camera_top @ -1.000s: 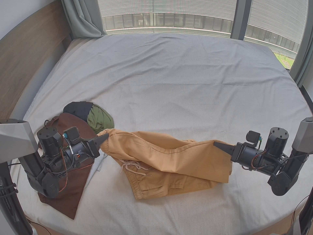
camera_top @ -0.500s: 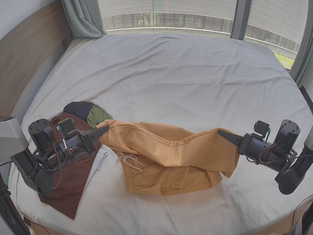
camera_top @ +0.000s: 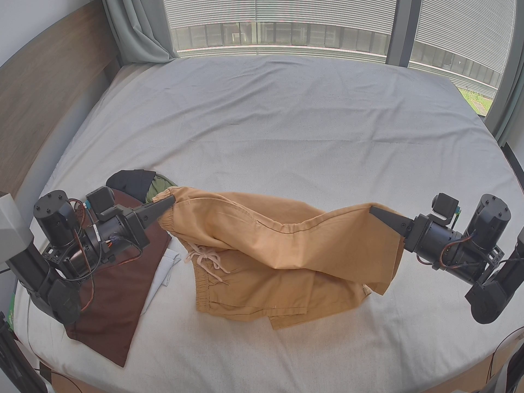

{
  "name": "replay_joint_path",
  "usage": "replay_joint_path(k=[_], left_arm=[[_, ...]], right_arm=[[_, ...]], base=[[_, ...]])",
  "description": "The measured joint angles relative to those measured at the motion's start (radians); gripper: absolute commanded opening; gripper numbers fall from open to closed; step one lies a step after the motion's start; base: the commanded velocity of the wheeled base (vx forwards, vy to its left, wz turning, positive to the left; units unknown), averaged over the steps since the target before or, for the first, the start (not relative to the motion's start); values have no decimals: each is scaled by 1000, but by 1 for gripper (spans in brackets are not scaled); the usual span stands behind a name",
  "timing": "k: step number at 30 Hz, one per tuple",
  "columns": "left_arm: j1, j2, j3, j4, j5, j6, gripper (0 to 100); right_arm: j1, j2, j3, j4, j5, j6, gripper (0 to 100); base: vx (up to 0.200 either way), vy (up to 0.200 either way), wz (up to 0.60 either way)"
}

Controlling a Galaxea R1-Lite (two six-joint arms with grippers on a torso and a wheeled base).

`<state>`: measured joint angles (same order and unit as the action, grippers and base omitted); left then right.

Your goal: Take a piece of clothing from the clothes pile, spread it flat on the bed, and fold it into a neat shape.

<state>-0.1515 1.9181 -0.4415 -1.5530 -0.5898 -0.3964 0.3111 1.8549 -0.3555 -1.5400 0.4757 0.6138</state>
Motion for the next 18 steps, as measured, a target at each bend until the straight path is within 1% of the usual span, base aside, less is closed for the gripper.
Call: replay_joint_path(k=[9,18], left_arm=[[42,-16,-3,0,-21,13,0],[52,-19,-14,0,-23,15,0]], right_arm=[[0,-15,-5,0,-1,1,0],[-1,-21,-22,-1,0,2,0]], base=[[0,0,0],[0,0,0]])
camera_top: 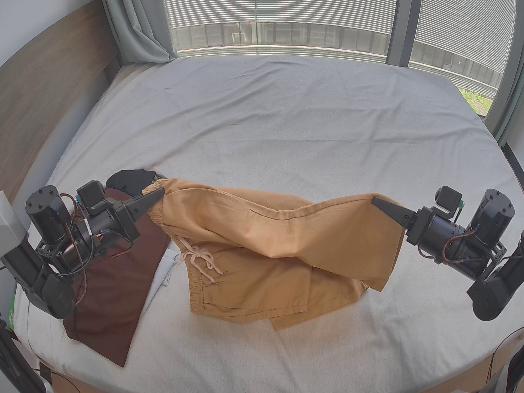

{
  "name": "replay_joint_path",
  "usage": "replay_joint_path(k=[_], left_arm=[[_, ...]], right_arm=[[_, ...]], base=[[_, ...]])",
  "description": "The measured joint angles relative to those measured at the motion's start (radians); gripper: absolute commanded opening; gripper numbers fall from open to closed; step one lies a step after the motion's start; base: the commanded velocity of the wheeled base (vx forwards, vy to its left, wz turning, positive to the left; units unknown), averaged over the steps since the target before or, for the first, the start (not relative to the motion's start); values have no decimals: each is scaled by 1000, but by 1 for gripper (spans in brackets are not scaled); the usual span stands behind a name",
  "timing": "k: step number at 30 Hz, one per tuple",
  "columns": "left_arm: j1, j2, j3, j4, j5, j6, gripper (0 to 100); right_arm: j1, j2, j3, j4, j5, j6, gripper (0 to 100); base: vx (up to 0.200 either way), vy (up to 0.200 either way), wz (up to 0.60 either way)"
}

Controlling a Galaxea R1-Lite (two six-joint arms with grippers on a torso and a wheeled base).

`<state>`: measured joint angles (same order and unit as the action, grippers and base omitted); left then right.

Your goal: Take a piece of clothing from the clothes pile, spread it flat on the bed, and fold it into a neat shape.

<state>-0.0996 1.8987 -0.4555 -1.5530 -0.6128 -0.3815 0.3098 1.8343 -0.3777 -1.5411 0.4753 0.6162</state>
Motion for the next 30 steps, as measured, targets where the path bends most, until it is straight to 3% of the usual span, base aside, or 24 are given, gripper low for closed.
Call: replay_joint_path(k=[30], left_arm=[[19,42,-48,0,-3,6,0]], right_arm=[[-72,-8,-43,-1,4,-7,0]], base=[[0,0,0]])
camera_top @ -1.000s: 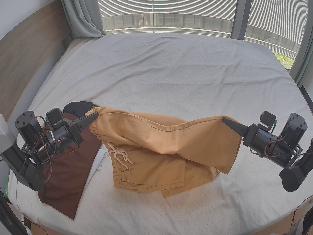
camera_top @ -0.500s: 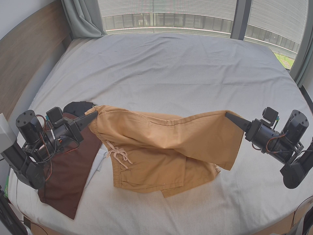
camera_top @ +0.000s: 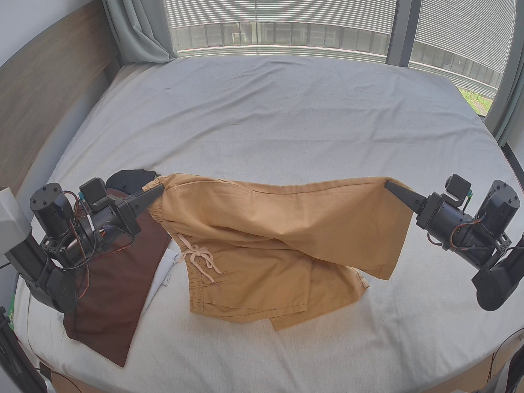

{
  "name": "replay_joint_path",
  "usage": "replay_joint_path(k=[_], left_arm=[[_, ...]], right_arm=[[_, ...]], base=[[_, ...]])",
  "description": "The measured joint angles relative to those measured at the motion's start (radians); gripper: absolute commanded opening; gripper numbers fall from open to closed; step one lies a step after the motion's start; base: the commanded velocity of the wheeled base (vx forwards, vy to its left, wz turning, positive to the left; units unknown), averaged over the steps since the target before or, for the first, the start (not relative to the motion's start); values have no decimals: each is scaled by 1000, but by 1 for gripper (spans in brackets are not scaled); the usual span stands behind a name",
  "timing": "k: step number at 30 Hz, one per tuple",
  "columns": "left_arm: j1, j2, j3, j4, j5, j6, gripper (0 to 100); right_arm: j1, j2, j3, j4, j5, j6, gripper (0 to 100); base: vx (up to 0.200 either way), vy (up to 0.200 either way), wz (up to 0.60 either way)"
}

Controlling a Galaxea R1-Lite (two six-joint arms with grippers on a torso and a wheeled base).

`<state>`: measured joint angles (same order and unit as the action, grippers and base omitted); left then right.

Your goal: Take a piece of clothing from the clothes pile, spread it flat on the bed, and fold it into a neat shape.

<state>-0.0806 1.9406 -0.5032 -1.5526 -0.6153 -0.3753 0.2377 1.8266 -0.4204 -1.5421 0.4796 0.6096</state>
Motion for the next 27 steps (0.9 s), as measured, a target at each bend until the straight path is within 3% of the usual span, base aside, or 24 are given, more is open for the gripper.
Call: replay_joint_path(k=[27], left_arm=[[41,29,-51,0,2,-8,0]], right_arm=[[-79,-3,-27,1,6,-1,0]], base=[[0,0,0]])
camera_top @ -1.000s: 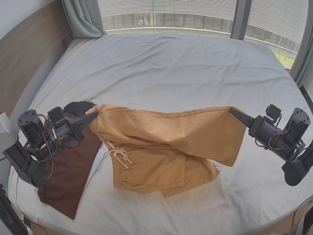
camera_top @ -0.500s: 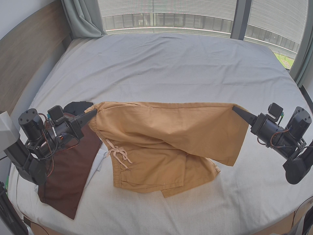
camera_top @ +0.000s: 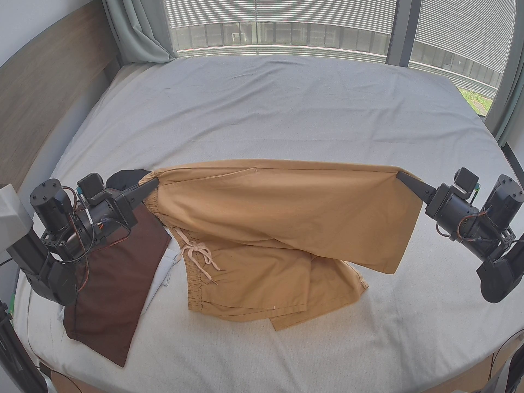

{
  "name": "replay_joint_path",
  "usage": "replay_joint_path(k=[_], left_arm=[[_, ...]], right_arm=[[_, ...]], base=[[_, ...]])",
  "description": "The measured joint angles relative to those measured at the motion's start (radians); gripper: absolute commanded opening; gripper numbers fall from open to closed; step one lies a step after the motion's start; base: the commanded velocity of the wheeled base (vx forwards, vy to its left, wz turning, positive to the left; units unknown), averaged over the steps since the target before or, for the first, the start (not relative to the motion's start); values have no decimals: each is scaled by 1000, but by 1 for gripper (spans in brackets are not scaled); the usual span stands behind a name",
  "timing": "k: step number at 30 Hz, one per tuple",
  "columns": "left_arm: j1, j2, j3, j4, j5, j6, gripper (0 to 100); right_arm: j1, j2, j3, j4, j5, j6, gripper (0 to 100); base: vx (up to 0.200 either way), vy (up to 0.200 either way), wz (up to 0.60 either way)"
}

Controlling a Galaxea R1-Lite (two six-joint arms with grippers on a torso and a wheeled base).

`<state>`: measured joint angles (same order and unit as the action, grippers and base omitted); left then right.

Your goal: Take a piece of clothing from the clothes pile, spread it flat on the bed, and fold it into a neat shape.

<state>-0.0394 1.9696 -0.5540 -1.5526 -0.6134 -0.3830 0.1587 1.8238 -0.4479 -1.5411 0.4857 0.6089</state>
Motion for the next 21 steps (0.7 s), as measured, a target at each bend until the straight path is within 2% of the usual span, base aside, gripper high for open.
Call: replay_joint_path(k=[21], left_arm=[[4,9,-4,0,5,-1,0]], right_arm=[[-8,32,-43,0,-3,-4,0]], base=[[0,0,0]])
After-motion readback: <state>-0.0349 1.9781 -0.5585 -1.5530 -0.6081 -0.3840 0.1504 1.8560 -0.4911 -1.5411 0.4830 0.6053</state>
